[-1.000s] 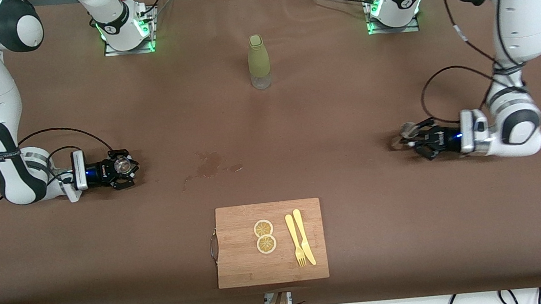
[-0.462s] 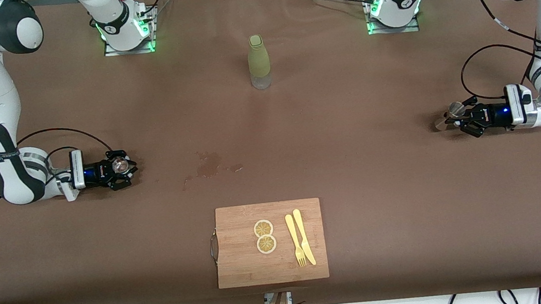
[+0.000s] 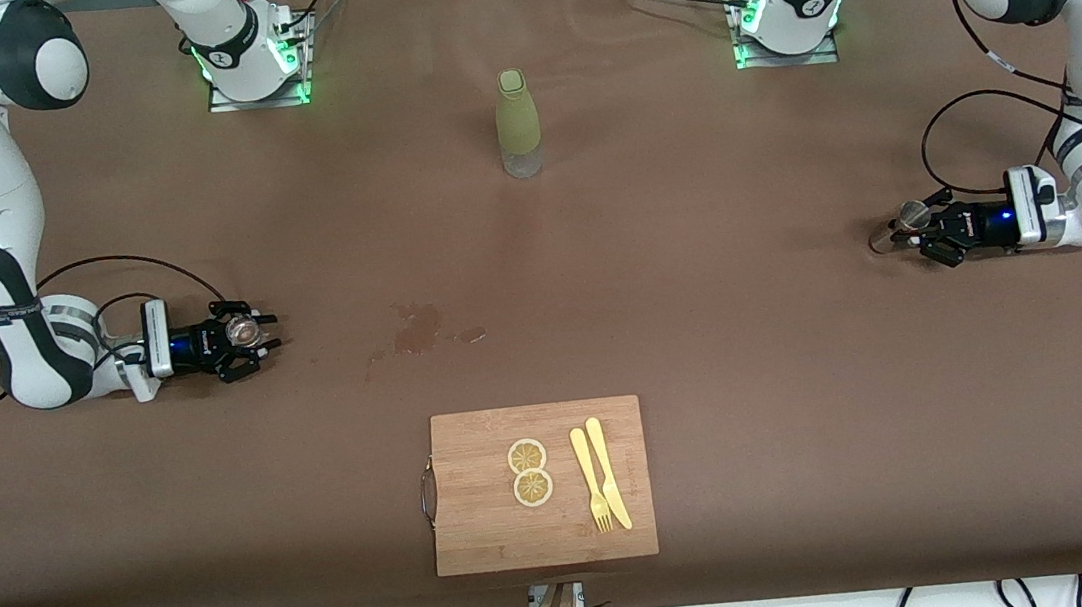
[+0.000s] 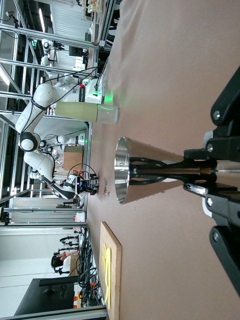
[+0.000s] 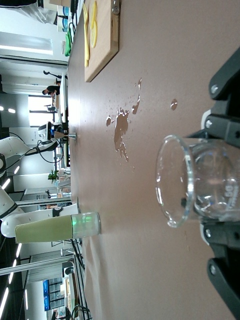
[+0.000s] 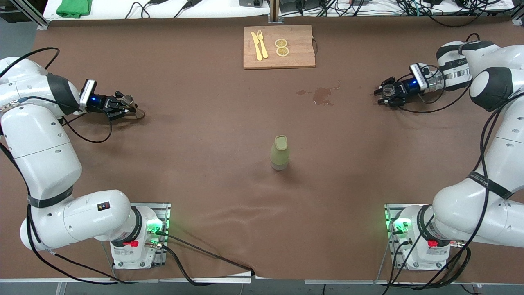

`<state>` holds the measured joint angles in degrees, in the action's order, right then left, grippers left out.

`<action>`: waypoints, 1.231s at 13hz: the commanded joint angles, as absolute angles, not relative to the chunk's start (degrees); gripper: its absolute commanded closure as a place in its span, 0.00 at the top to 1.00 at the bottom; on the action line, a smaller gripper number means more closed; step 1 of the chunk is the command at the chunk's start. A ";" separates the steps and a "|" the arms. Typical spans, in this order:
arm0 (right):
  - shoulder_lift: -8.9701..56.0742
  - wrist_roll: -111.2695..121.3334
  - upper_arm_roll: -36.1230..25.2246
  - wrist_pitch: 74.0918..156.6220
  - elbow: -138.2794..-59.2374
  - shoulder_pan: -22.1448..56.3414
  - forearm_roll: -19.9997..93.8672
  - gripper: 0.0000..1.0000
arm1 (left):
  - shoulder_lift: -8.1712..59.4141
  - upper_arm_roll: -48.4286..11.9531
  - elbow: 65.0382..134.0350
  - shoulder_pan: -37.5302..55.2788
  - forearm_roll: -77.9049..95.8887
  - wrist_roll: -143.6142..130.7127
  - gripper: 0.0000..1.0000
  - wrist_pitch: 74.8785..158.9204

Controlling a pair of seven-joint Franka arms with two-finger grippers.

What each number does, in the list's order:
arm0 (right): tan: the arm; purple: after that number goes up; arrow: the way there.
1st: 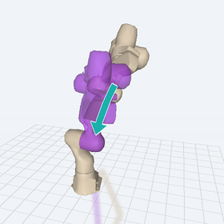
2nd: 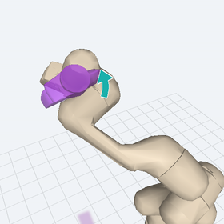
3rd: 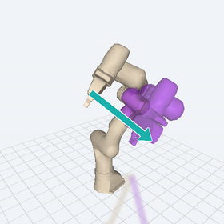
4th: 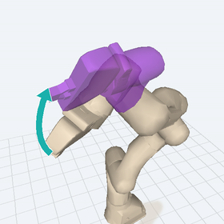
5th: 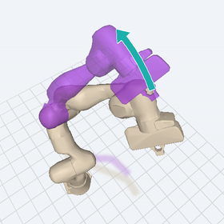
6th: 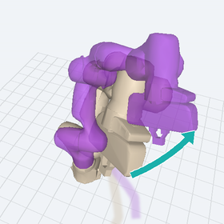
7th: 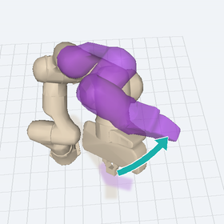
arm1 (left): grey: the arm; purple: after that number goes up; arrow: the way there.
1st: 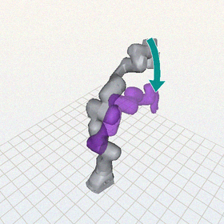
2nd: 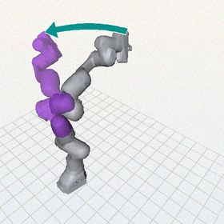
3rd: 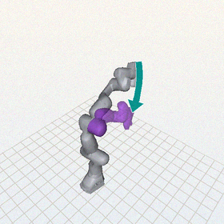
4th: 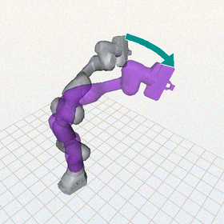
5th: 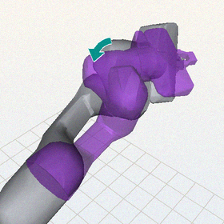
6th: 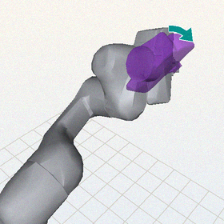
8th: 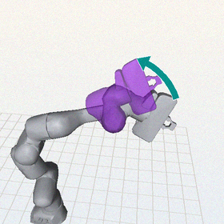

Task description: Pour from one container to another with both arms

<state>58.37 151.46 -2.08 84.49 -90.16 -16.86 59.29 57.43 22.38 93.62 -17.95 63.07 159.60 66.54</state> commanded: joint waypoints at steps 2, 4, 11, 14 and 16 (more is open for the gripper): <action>59.33 151.70 -3.07 83.94 -88.77 -17.40 58.10 1.00 | 60.90 23.38 90.62 -17.75 61.35 173.50 0.00 64.95; 59.33 151.44 -3.86 83.94 -88.77 -17.40 57.22 1.00 | 61.00 23.47 90.44 -17.67 60.13 173.32 0.66 65.13; 58.10 150.65 -8.52 82.88 -86.41 -17.31 55.63 1.00 | 60.12 27.94 79.21 -17.14 51.87 147.63 1.00 65.66; 56.43 146.35 -9.75 82.44 -84.99 -17.31 54.58 1.00 | 56.71 27.95 75.86 -16.96 45.46 130.22 1.00 64.78; 53.89 141.09 -9.93 82.53 -84.82 -17.23 54.06 1.00 | 53.80 27.86 72.71 -16.00 42.11 118.62 1.00 61.98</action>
<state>56.88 145.78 -9.99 82.94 -84.72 -17.05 55.66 56.90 27.62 75.22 -17.32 45.96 127.89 64.47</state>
